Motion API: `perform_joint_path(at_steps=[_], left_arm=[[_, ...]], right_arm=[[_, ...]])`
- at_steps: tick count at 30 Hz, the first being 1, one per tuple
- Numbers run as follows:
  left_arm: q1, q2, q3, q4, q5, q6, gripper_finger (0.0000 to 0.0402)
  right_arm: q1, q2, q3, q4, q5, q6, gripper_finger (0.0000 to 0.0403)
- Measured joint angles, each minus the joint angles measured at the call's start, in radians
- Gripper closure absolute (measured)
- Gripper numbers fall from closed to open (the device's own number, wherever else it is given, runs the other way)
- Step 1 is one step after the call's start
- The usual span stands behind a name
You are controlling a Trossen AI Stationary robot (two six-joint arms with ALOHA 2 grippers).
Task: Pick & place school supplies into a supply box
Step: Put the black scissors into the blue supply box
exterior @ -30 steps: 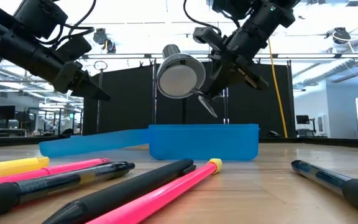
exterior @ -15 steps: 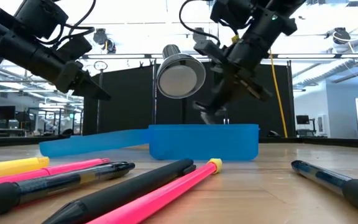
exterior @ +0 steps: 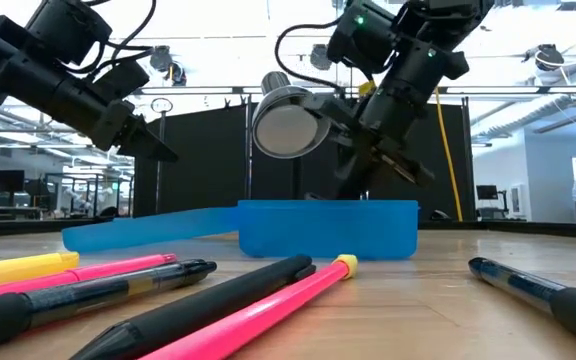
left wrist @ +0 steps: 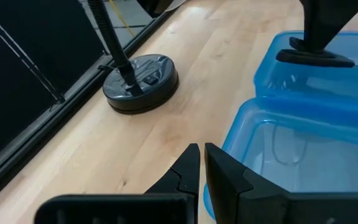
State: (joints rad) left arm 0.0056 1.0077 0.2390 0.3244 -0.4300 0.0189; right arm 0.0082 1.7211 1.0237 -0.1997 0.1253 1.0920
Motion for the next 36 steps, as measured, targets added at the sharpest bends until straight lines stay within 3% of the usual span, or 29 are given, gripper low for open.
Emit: perform_joint_path(at_steps=[25, 36], left_arm=[[0.0, 0.0, 0.0, 0.001, 0.014, 0.003, 0.0371], [0.0, 0.0, 0.0, 0.001, 0.014, 0.005, 0.0371]], right_arm=[[0.0, 0.045, 0.0, -0.105, 0.004, 0.023, 0.0399], [-0.004, 0.046, 0.0, -0.079, 0.005, 0.075, 0.03]])
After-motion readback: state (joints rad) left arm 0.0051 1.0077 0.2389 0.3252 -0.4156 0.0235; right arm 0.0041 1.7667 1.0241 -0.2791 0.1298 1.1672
